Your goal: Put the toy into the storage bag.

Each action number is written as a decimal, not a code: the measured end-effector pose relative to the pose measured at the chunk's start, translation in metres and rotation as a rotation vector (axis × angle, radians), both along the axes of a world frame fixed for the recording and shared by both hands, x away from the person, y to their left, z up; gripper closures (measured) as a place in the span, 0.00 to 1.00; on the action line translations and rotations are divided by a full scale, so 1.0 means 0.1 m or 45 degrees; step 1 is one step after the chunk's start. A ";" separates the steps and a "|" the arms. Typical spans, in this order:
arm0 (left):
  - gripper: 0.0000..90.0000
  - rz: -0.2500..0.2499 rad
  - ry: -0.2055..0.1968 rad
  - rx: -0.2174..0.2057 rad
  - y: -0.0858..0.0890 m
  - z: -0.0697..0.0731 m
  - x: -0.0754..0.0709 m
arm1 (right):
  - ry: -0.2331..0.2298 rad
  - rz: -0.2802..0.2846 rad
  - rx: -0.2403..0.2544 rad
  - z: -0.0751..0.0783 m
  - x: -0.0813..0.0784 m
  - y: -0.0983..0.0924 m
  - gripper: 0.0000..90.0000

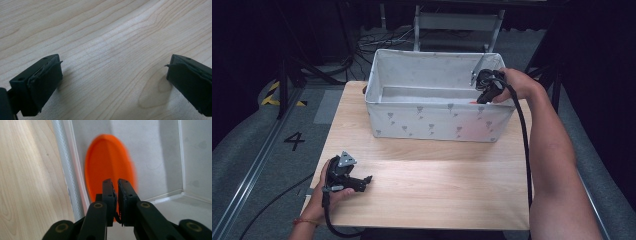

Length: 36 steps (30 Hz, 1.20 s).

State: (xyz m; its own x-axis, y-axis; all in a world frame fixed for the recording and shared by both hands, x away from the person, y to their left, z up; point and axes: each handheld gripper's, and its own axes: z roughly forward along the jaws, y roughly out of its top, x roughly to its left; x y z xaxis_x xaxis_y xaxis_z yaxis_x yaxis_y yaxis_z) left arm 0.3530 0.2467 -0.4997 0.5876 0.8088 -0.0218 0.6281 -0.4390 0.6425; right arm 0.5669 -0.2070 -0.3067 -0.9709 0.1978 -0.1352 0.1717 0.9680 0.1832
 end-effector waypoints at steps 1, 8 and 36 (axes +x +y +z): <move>0.01 0.002 -0.001 -0.004 0.00 0.00 0.00 | 0.008 -0.005 0.006 0.00 0.00 0.00 0.94; 0.01 0.002 -0.002 0.000 0.00 0.00 0.00 | 0.003 -0.017 -0.007 -0.02 0.00 0.01 0.92; 0.00 -0.012 -0.008 0.002 0.00 0.00 0.01 | -0.206 -0.177 0.368 0.13 -0.16 -0.17 0.60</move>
State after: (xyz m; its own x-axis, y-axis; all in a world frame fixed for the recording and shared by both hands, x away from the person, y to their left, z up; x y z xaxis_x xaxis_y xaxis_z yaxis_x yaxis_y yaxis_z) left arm 0.3543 0.2469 -0.4998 0.5953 0.8033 -0.0172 0.6201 -0.4458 0.6455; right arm 0.5508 -0.2241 -0.2933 -0.9027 0.3787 -0.2043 0.2441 0.8416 0.4817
